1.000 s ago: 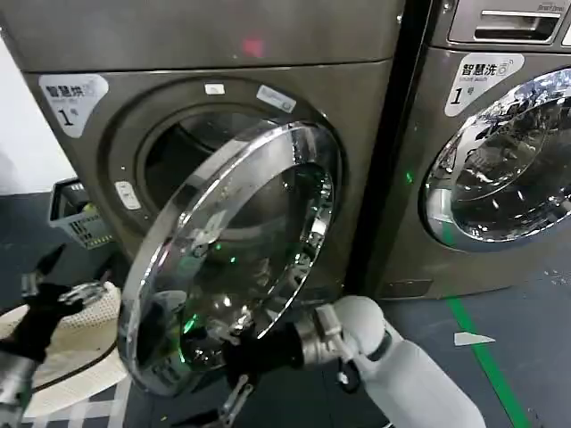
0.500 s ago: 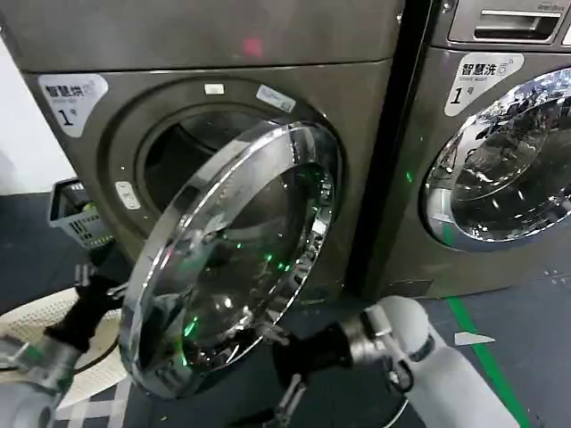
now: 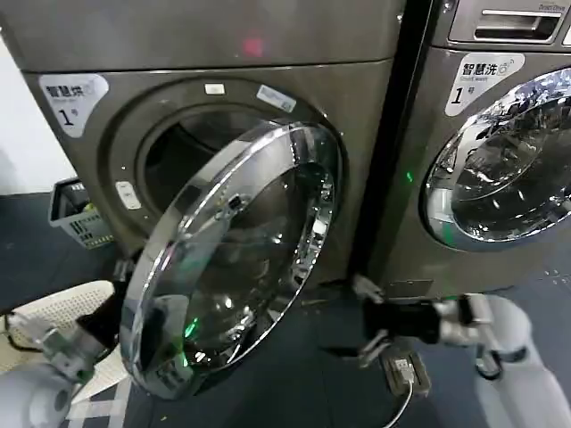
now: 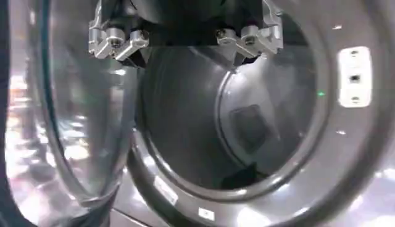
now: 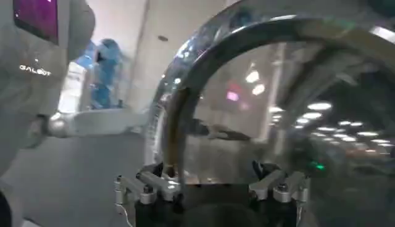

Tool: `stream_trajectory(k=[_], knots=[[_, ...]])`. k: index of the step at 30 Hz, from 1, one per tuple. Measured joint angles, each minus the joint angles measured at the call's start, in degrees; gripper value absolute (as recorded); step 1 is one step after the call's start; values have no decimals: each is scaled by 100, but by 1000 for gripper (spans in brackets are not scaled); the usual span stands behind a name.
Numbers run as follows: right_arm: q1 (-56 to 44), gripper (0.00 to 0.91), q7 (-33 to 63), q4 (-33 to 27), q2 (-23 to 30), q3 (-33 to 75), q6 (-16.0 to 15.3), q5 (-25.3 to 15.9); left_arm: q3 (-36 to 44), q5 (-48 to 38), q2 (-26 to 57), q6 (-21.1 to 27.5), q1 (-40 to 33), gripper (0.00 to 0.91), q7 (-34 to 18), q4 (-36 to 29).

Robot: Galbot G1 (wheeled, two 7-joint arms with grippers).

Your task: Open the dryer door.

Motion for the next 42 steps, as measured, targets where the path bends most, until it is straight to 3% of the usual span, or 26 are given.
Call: stream_trajectory(k=[12,25,28,32,36,42], knots=[[-519,907,979,153,519,1764,70,323,693,-7,313,39,-53,907,179,-106],[-1069,907,3878,469,589,3347,239,1229,1963,-397,770,-135,-543,907,203,-293],[-1237,907,4675,578,592,3682,258,1233,2402,-386,877,-157,-795,907,162,-202],[-1484,907,5412,598,602,4120,219,763,2917,-393,903,-161,-1139,907,126,-67],[-1683,907,6194,581,542,4513,-133,457,3439,-355,895,-185,-1457,907,107,80],[-1745,907,7184,318,325,5130,-402,593,4156,-402,748,-162,-1997,907,30,327]])
